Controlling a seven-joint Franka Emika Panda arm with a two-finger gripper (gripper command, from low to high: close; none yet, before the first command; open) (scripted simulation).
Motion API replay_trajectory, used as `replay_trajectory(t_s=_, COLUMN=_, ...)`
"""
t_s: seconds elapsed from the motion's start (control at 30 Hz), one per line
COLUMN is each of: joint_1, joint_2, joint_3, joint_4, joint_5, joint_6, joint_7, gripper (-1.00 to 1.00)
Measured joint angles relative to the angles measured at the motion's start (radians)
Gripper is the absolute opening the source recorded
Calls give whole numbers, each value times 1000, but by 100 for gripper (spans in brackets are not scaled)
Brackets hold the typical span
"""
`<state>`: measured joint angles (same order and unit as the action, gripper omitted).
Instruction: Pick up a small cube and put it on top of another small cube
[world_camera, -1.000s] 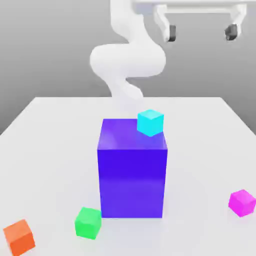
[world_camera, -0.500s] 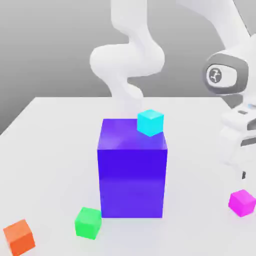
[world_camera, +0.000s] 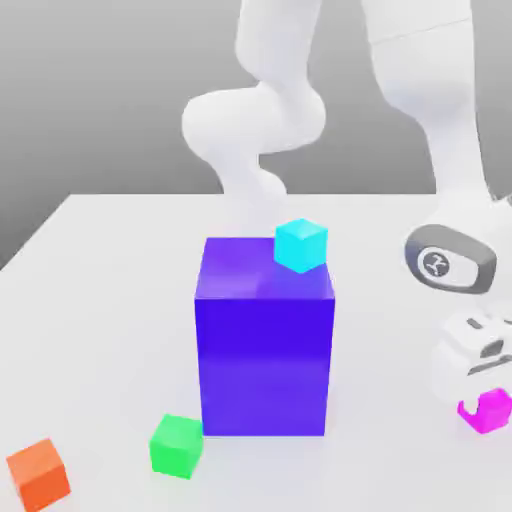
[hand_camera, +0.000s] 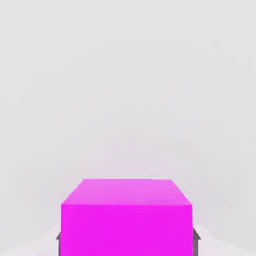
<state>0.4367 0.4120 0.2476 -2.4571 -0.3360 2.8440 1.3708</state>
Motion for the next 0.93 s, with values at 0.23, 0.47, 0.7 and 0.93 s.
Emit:
replay_trajectory(t_s=0.23, joint_1=-154, joint_2=-193, joint_3=32, joint_4=-59, joint_5=157, joint_6=-125, joint_7=-177, gripper=-100)
replay_trajectory(t_s=0.47, joint_1=-384, joint_2=-301, joint_3=-120, joint_4=-120, joint_5=249, joint_6=-161, joint_7=-400, gripper=-100)
replay_trajectory(t_s=0.7, joint_1=-687, joint_2=-367, joint_3=-242, joint_4=-172, joint_5=332, joint_6=-170, joint_7=-620, gripper=-100)
replay_trajectory(t_s=0.93, joint_1=-682, joint_2=-218, joint_3=-237, joint_4=-167, joint_5=330, joint_6=-25, joint_7=-627, gripper=100)
